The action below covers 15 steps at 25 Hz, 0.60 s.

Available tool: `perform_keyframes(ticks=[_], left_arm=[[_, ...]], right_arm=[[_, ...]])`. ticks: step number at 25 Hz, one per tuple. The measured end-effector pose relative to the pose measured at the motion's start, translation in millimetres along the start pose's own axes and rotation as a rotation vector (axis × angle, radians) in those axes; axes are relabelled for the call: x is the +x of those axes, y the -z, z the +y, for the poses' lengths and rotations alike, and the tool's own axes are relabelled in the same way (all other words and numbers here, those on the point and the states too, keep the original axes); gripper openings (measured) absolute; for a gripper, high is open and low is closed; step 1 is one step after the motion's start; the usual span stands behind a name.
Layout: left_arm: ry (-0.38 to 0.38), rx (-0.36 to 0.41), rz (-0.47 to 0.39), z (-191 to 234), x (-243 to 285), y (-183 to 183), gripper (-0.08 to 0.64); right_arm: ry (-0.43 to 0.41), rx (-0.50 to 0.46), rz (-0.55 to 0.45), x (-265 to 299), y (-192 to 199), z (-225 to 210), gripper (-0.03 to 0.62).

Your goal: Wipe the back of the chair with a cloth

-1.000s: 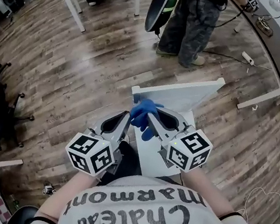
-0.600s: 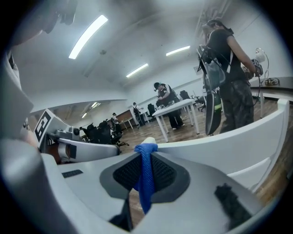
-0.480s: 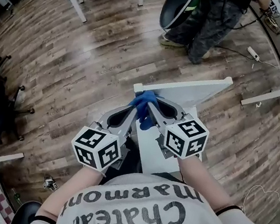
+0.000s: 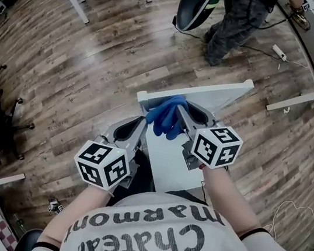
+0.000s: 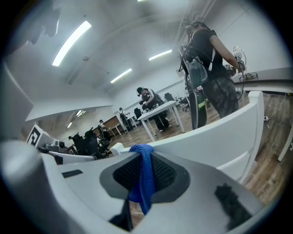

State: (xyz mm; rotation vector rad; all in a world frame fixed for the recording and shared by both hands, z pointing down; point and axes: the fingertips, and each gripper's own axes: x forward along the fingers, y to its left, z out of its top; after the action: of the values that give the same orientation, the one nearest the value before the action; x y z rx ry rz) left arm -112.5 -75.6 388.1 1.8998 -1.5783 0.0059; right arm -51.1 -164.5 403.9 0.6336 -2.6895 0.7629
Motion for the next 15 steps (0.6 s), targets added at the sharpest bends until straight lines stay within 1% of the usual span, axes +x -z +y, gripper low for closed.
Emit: perform_keyframes(ticks=[9, 15], left_arm=[[0.028, 0.019, 0.045, -14.2, 16.6, 6.1, 0.006], [0.041, 0.033, 0.076, -23.6, 18.4, 14.6, 0.006]], right_arm=[[0.114, 0.04, -0.051, -25.1, -9.8, -52.0, 0.063], [0.192, 0.024, -0.058, -43.9, -14.4, -90.3, 0.063]])
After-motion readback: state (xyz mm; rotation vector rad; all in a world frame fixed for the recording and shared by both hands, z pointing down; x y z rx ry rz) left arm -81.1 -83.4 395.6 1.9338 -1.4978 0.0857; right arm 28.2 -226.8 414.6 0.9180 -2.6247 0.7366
